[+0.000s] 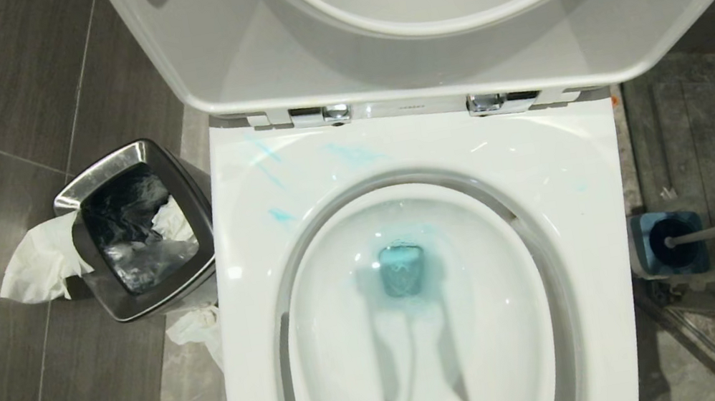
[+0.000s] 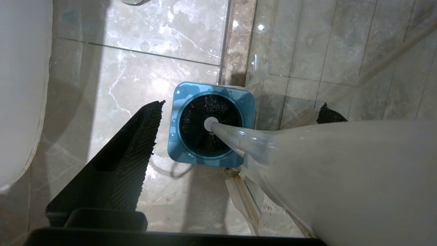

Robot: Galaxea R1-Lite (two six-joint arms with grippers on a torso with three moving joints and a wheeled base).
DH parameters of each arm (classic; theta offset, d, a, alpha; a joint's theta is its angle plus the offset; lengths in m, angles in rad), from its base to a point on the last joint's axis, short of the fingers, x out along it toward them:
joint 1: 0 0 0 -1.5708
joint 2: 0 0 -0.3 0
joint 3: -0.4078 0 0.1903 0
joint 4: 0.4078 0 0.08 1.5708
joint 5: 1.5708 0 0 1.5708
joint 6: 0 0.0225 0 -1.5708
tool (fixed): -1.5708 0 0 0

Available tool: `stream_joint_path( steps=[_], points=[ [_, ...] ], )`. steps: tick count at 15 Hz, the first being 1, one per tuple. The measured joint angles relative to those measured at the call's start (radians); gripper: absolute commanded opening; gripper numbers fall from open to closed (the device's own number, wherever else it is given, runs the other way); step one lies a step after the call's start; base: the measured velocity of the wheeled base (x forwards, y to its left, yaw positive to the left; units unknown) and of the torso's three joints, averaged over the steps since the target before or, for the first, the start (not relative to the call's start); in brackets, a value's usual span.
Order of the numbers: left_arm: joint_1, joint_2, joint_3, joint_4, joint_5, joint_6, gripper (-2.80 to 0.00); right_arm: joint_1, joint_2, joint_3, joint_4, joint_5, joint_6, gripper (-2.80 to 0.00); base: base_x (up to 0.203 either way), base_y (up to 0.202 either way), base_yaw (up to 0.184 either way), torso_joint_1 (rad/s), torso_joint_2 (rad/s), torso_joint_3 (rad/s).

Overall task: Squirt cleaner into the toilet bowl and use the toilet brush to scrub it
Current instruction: Scrub the toilet bowl

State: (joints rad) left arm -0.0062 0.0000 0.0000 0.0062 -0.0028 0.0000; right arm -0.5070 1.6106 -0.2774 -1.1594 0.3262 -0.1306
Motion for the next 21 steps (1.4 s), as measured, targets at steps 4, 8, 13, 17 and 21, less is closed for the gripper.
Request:
stream_joint_path(
  steps=[4, 8, 13, 17, 21],
  points=[
    [0.0, 0.0, 0.0, 0.0, 0.0, 0.0, -2.8, 0.003, -0.007, 0.001, -0.002, 0.002, 0.001, -2.8, 0.0, 0.0, 0.0, 0.0, 0.0, 0.0],
    [0.0, 0.0, 0.0, 0.0, 0.0, 0.0, -2.8, 0.004, -0.016, 0.007, -0.01, 0.008, 0.002, -2.8, 0.0, 0.0, 0.0, 0.0, 0.0, 0.0],
    [0.0, 0.0, 0.0, -0.001, 0.0, 0.0, -2.8, 0.004, -0.028, 0.032, -0.038, 0.045, 0.003, -2.8, 0.0, 0.0, 0.0, 0.0, 0.0, 0.0],
    [0.0, 0.0, 0.0, -0.001, -0.001, 0.0, -2.8, 0.004, -0.045, 0.085, -0.075, 0.105, -0.007, -2.8, 0.0, 0.0, 0.0, 0.0, 0.0, 0.0],
    [0.0, 0.0, 0.0, 0.0, 0.0, 0.0, -2.8, 0.004, -0.082, 0.147, -0.115, 0.16, -0.045, -2.8, 0.0, 0.0, 0.0, 0.0, 0.0, 0.0]
  ],
)
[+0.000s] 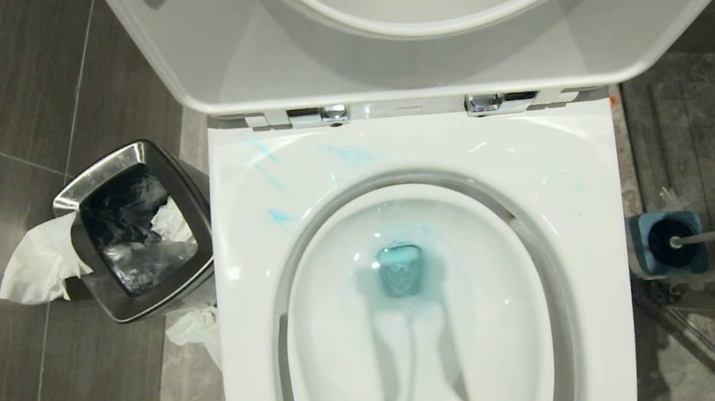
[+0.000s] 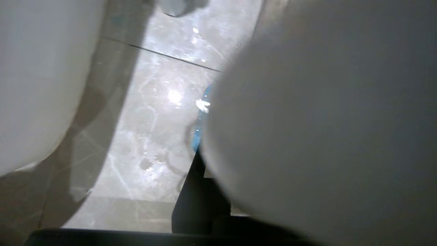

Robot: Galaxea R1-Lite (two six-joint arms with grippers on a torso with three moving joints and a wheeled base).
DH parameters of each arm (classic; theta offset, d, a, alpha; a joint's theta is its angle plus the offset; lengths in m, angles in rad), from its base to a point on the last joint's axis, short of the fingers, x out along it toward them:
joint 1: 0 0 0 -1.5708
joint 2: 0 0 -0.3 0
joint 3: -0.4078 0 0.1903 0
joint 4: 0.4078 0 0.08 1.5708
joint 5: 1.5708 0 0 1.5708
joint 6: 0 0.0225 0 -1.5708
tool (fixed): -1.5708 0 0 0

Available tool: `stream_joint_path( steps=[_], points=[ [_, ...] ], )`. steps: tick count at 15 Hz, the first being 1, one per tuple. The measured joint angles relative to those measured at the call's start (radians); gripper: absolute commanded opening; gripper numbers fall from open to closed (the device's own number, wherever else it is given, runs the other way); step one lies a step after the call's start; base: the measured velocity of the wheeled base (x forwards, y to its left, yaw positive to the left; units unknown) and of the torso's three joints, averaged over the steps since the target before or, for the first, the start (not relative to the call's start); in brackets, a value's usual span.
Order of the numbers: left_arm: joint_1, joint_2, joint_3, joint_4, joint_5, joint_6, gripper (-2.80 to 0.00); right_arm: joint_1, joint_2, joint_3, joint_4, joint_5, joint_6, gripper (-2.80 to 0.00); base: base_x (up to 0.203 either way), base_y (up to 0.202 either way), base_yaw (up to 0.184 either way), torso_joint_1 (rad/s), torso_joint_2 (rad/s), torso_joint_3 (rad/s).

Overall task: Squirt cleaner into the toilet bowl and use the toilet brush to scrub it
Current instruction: Scrub the toilet bowl

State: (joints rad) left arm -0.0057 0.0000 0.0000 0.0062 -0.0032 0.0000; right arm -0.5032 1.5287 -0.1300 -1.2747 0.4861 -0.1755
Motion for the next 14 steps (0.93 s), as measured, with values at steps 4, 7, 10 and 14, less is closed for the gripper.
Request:
stream_joint_path(
  steps=[4, 7, 10, 14],
  points=[
    [0.0, 0.0, 0.0, 0.0, 0.0, 0.0, -2.8, 0.0, -0.069, 0.034, -0.001, 0.014, 0.005, -2.8, 0.0, 0.0, 0.0, 0.0, 0.0, 0.0],
    [0.0, 0.0, 0.0, 0.0, 0.0, 0.0, -2.8, 0.0, -0.138, 0.046, 0.002, -0.003, 0.072, -2.8, 0.0, 0.0, 0.0, 0.0, 0.0, 0.0],
    [0.0, 0.0, 0.0, 0.0, 0.0, 0.0, -2.8, -0.002, -0.222, 0.045, 0.05, -0.011, 0.106, -2.8, 0.0, 0.0, 0.0, 0.0, 0.0, 0.0],
    [0.0, 0.0, 0.0, 0.0, 0.0, 0.0, -2.8, -0.002, -0.411, -0.036, 0.307, -0.008, 0.134, -2.8, 0.0, 0.0, 0.0, 0.0, 0.0, 0.0]
  ],
)
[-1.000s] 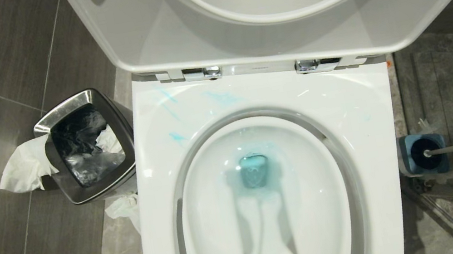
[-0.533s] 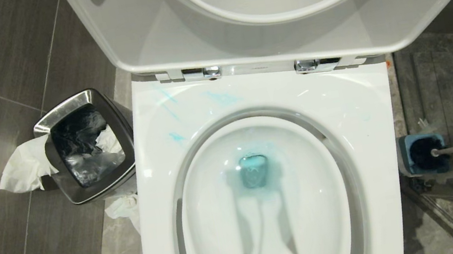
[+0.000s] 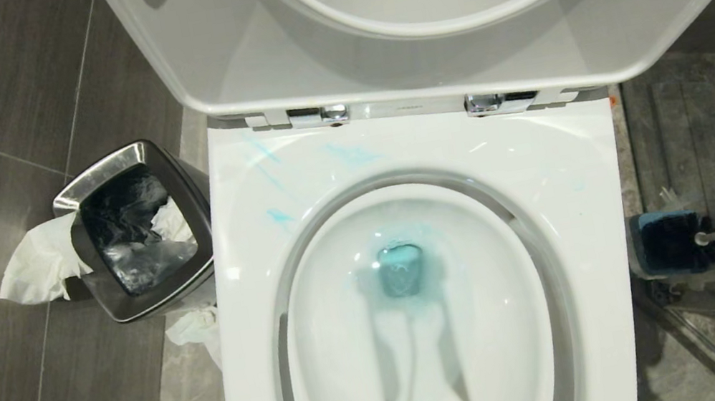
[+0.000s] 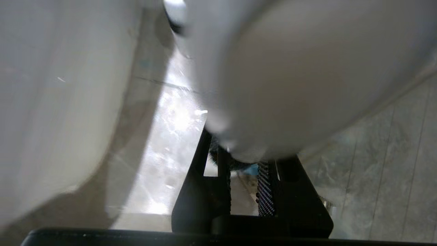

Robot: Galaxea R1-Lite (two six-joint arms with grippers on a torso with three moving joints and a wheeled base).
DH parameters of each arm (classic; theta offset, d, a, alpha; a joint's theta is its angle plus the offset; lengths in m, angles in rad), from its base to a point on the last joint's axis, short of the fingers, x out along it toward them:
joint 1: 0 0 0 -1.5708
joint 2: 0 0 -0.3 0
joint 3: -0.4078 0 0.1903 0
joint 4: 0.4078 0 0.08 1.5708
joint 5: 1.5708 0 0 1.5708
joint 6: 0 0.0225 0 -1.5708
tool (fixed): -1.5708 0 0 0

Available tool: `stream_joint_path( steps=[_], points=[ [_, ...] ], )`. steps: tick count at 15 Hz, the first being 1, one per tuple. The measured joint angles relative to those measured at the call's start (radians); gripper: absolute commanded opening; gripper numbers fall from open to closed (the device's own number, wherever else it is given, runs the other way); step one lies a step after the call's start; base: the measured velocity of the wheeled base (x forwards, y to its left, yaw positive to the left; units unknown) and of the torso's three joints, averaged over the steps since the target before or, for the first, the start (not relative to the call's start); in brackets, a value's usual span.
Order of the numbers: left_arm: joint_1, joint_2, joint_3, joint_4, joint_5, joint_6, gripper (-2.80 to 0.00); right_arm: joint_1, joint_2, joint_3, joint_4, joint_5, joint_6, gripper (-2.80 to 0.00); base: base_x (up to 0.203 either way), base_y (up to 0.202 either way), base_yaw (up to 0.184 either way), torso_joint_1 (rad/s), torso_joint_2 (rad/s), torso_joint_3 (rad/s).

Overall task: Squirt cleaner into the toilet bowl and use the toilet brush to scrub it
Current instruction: Scrub the toilet bowl

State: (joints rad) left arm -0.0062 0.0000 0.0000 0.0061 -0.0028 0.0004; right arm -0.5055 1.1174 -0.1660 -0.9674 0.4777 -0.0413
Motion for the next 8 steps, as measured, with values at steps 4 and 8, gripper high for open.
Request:
stream_joint_path(
  steps=[4, 8],
  points=[
    [0.0, 0.0, 0.0, 0.0, 0.0, 0.0, -2.8, 0.0, -0.24, -0.289, 0.524, 0.006, 0.048, -2.8, 0.0, 0.0, 0.0, 0.0, 0.0, 0.0],
    [0.0, 0.0, 0.0, 0.0, 0.0, 0.0, -2.8, 0.001, -0.365, -0.469, 0.842, 0.006, 0.082, -2.8, 0.0, 0.0, 0.0, 0.0, 0.0, 0.0]
  ],
)
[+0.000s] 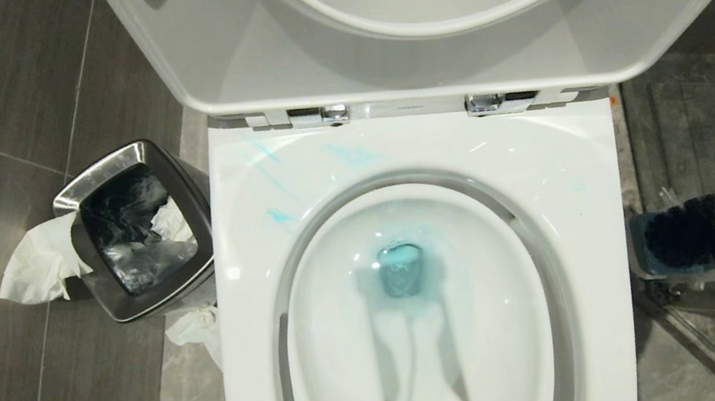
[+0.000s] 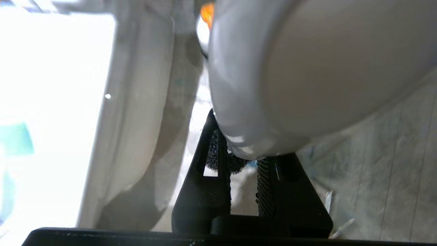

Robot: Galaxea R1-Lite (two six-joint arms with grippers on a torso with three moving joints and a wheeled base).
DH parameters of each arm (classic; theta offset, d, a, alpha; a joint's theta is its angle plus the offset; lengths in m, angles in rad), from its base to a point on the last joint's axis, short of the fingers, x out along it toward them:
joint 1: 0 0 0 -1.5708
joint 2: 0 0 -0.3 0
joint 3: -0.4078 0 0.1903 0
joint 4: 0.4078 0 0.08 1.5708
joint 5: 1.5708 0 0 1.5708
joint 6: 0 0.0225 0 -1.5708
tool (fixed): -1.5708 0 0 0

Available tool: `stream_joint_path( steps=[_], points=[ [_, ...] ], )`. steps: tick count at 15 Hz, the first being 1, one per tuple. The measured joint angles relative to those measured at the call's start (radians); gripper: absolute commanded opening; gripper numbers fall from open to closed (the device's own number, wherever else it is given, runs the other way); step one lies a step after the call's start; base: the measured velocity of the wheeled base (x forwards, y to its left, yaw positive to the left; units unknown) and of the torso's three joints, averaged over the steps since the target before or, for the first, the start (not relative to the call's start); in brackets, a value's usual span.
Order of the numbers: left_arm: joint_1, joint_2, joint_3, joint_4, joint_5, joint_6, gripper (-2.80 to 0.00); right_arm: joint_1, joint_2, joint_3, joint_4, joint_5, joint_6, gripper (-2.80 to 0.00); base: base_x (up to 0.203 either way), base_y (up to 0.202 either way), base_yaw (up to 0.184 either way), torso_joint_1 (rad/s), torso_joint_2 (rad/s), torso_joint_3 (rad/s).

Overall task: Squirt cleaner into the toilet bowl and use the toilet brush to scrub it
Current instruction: Scrub the toilet bowl

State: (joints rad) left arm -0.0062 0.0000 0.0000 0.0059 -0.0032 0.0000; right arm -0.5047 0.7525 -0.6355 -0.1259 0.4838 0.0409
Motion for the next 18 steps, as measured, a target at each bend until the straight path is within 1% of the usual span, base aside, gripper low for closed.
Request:
stream_joint_path(
  steps=[2, 6, 7, 11, 15, 18],
  points=[
    [0.0, 0.0, 0.0, 0.0, 0.0, 0.0, -2.8, 0.0, -0.006, -0.091, 0.079, -0.001, 0.005, -2.8, 0.0, 0.0, 0.0, 0.0, 0.0, 0.0],
    [0.0, 0.0, 0.0, 0.0, 0.0, 0.0, -2.8, 0.0, 0.004, -0.32, 0.376, -0.006, 0.025, -2.8, 0.0, 0.0, 0.0, 0.0, 0.0, 0.0],
    [0.0, 0.0, 0.0, 0.0, 0.0, 0.0, -2.8, 0.0, 0.01, -0.348, 0.431, -0.01, 0.026, -2.8, 0.0, 0.0, 0.0, 0.0, 0.0, 0.0],
    [0.0, 0.0, 0.0, 0.0, 0.0, 0.0, -2.8, 0.0, 0.022, -0.401, 0.46, -0.017, 0.031, -2.8, 0.0, 0.0, 0.0, 0.002, 0.0, 0.068],
    [0.0, 0.0, 0.0, 0.0, 0.0, 0.0, -2.8, 0.0, 0.025, -0.479, 0.529, -0.073, 0.124, -2.8, 0.0, 0.0, 0.0, 0.003, 0.0, 0.187],
    [0.0, 0.0, 0.0, 0.0, 0.0, 0.002, -2.8, 0.0, 0.031, -0.575, 0.627, -0.105, 0.155, -2.8, 0.0, 0.0, 0.0, 0.002, 0.01, 0.204]
  ],
)
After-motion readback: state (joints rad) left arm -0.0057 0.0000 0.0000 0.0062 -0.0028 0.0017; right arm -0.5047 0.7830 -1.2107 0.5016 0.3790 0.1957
